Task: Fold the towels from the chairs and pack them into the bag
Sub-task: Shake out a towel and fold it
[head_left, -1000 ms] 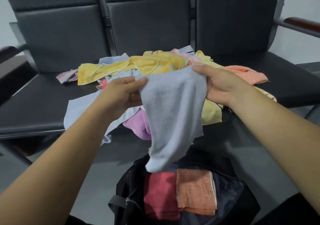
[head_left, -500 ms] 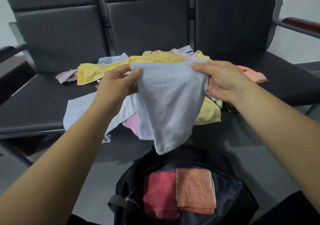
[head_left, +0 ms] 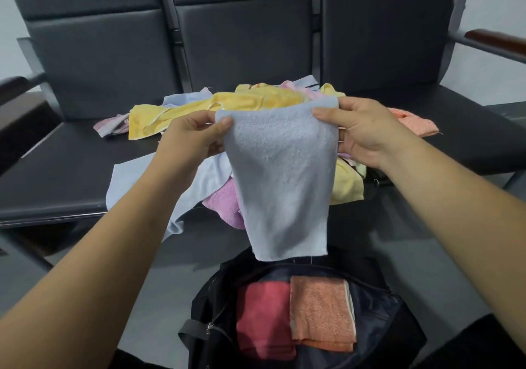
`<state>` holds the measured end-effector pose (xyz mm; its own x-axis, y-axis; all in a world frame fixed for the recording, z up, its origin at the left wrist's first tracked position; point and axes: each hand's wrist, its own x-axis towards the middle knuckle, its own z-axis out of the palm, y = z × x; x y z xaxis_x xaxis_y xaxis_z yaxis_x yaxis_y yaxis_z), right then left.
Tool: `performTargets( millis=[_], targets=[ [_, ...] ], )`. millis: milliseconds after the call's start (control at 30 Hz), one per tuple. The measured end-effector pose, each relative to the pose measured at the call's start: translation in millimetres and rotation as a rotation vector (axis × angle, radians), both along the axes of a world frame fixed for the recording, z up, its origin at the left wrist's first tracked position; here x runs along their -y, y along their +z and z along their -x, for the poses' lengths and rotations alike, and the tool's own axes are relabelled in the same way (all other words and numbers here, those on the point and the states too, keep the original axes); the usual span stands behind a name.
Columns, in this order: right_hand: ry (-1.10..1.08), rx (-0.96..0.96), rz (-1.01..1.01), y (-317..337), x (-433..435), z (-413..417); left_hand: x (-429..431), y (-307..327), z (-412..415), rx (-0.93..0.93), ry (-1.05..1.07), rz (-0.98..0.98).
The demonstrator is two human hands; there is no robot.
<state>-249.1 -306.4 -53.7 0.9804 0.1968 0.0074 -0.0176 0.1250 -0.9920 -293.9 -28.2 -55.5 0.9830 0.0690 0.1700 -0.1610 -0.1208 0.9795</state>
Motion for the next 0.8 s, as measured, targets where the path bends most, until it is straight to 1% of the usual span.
performTargets(
  millis=[67,100,167,233,300,367,433,500,567,633,700,733,800],
  targets=[
    [0.041,-0.041,-0.104,-1,-1,-4,1,1,0,-0.02,-0.018,0.073],
    [0.097,-0.055,-0.139,-2,0,-7,1,2,0,-0.025,-0.014,0.108],
    [0.235,-0.075,-0.153,-2,2,-8,3,2,1,-0.027,-0.025,0.195],
    [0.288,-0.079,-0.126,0,3,-7,4,4,3,0.002,-0.071,0.211],
    [0.153,-0.054,-0.13,1,2,-4,1,3,2,0.04,-0.087,0.152],
    [-0.005,-0.036,-0.138,1,1,1,-2,0,1,0.058,-0.047,0.076],
    [-0.066,0.006,-0.088,-1,-1,3,-2,-3,0,0.054,0.011,0.041],
    [-0.101,0.05,-0.015,-2,-2,4,-2,-5,0,0.049,0.055,0.05],
    [-0.127,0.11,0.048,-1,-2,5,-2,-5,0,0.064,0.079,0.065],
    [-0.124,0.129,0.027,1,-3,7,-2,-5,-1,0.098,0.084,0.079],
    [-0.109,0.149,-0.02,3,-6,11,0,-3,3,0.121,0.039,0.137],
    [-0.097,0.183,-0.012,4,-7,13,3,-1,6,0.128,0.009,0.164],
    [-0.006,0.267,0.07,5,-12,18,10,3,11,0.152,-0.038,0.166]
  ],
)
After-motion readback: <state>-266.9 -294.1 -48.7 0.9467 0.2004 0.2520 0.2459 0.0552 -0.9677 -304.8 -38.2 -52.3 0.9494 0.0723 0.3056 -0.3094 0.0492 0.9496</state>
